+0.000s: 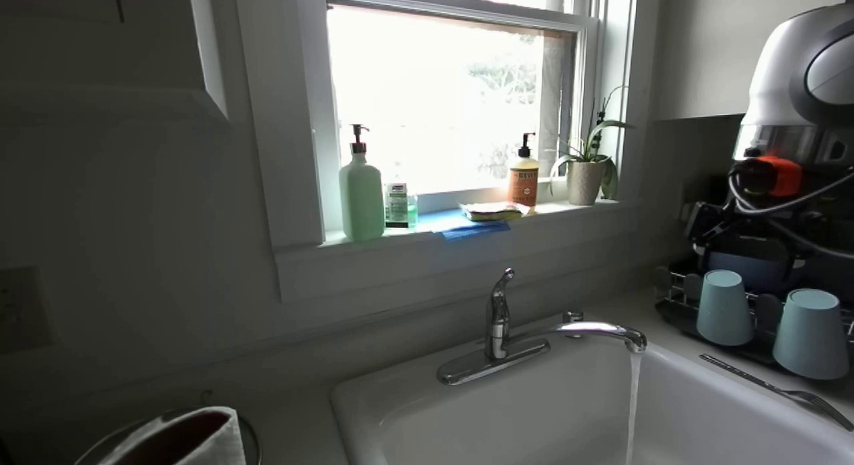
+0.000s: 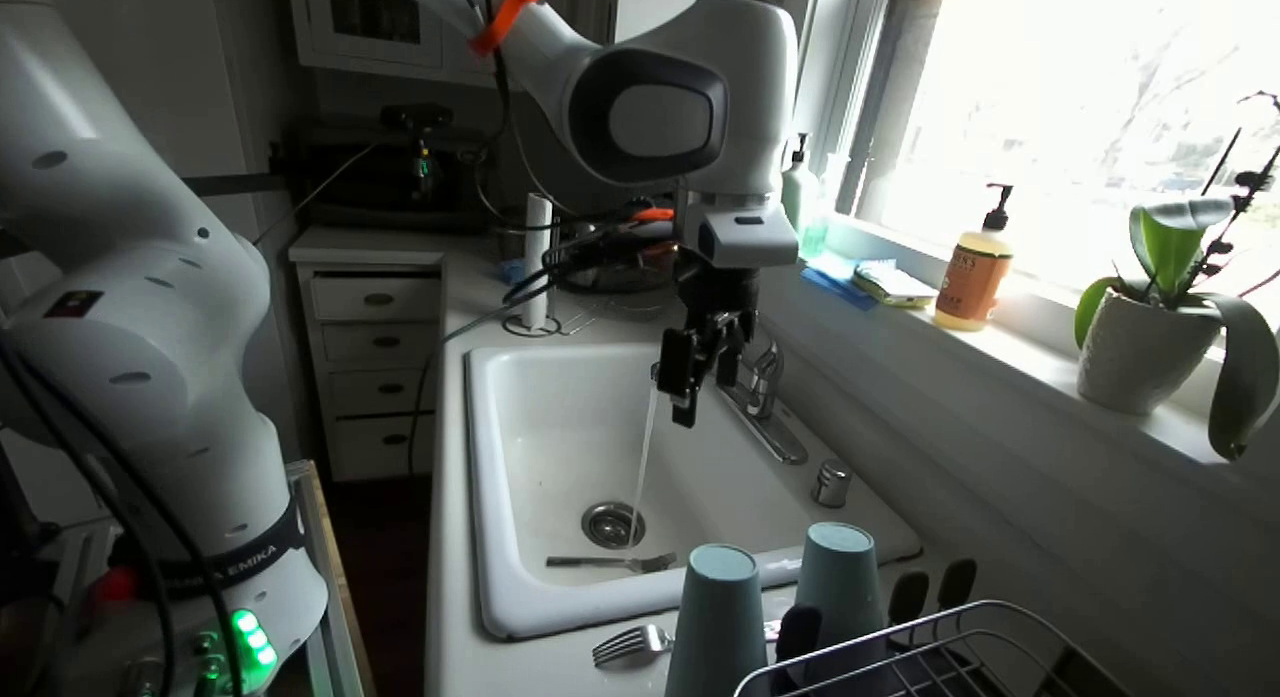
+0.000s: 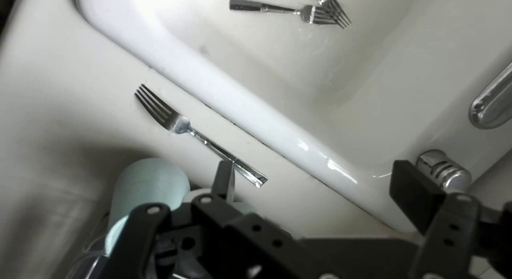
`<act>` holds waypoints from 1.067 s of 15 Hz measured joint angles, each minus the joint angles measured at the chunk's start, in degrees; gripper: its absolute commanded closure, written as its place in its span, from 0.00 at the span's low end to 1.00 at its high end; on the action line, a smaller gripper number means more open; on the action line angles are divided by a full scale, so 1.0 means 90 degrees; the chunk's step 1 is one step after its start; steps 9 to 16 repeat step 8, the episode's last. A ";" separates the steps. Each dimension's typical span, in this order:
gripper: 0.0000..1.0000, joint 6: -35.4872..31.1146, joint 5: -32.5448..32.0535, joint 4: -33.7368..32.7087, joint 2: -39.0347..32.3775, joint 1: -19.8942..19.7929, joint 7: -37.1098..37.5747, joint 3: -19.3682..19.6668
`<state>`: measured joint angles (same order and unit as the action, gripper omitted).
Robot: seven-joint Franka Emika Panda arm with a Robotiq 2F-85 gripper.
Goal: Turn the faucet on then rinse the fork under it
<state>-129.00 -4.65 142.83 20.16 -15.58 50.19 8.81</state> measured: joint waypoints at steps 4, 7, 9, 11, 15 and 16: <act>0.00 0.0630 0.0054 -0.0135 0.0441 -0.0030 0.1030 -0.0241; 0.00 0.0736 0.0097 -0.0143 0.0590 -0.0030 0.1276 -0.0315; 0.00 0.0739 0.0098 -0.0143 0.0592 -0.0030 0.1288 -0.0314; 0.00 0.0739 0.0098 -0.0143 0.0592 -0.0030 0.1288 -0.0314; 0.00 0.0739 0.0098 -0.0143 0.0592 -0.0030 0.1288 -0.0314; 0.00 0.0739 0.0098 -0.0143 0.0592 -0.0030 0.1288 -0.0314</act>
